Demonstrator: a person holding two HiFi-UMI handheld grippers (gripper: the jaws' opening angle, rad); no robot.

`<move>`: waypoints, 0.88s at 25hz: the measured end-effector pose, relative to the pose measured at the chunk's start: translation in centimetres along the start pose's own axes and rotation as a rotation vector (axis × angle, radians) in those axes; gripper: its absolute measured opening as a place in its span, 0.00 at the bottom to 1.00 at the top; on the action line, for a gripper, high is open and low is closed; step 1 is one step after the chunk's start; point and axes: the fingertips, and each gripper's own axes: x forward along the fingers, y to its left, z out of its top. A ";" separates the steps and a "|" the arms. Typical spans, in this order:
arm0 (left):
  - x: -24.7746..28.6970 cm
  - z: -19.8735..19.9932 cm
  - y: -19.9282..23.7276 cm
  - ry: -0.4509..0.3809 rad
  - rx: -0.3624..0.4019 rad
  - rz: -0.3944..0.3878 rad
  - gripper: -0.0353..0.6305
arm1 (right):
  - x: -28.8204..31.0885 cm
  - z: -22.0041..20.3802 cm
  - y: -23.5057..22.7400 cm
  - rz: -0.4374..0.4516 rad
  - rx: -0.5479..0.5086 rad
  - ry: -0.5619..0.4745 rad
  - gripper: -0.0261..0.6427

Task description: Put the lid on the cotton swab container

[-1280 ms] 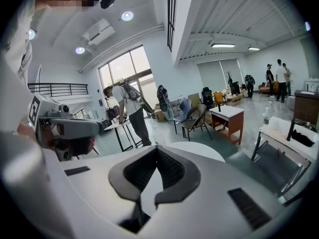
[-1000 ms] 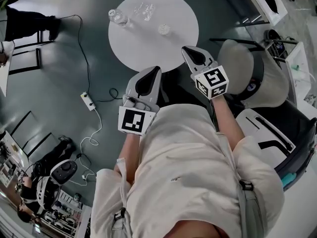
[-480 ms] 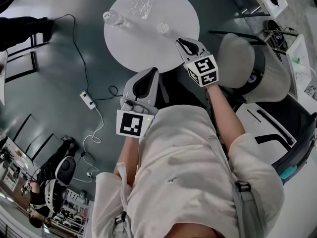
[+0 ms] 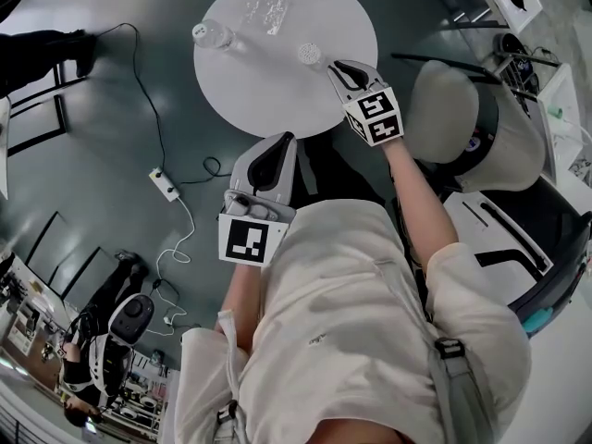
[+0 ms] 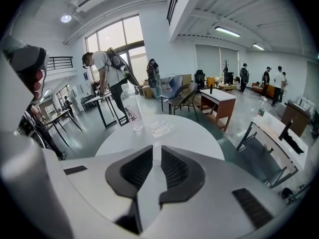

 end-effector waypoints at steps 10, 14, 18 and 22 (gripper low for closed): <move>1.0 -0.4 1.7 0.019 -0.021 0.013 0.07 | 2.9 -0.9 -0.3 0.030 -0.046 0.079 0.14; 1.5 -0.4 1.8 0.028 -0.022 0.011 0.07 | 3.4 -0.4 -0.4 0.044 -0.068 0.077 0.15; 1.7 -0.3 2.6 0.027 -0.025 0.010 0.07 | 4.7 0.2 0.2 0.059 -0.091 0.083 0.15; 1.6 -0.4 2.4 0.032 -0.026 0.011 0.07 | 5.2 0.2 0.5 0.068 -0.109 0.084 0.15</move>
